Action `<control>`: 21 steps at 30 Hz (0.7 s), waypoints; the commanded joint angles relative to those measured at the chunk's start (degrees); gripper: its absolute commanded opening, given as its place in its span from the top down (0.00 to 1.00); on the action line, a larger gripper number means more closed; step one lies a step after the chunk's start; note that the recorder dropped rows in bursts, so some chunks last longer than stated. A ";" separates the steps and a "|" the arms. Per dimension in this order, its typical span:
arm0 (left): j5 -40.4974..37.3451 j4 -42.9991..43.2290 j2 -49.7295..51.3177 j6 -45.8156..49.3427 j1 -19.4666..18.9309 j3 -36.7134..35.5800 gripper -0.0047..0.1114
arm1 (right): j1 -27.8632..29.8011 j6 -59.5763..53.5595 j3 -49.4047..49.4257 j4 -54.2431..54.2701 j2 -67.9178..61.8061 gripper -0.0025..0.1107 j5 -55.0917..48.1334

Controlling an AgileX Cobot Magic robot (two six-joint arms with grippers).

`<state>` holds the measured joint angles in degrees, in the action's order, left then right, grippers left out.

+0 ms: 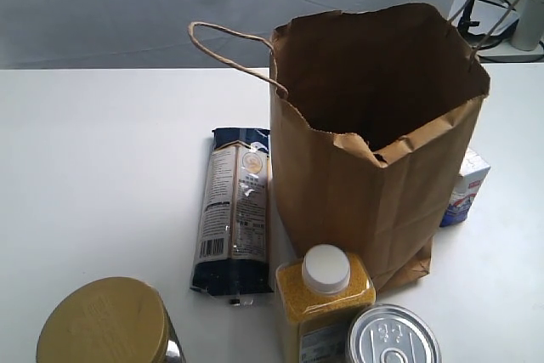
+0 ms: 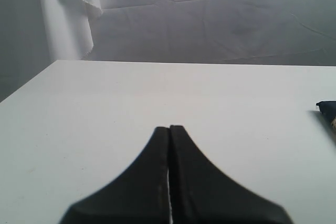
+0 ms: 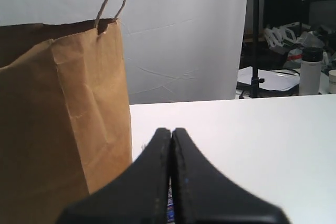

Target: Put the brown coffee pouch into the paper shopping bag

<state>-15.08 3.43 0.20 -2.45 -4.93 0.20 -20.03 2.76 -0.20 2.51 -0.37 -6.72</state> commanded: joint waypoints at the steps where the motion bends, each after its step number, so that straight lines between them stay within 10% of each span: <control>1: 0.21 0.23 -0.20 -0.16 -0.21 -0.20 0.96 | 0.19 -3.46 0.20 0.15 0.37 0.98 0.08; 21: 0.21 0.23 -0.20 -0.16 -0.21 -0.20 0.96 | 0.06 -3.85 0.20 0.67 0.37 0.98 -0.07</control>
<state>-15.08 3.43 0.20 -2.45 -4.93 0.20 -20.03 -0.70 -0.20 2.74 -0.37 -6.92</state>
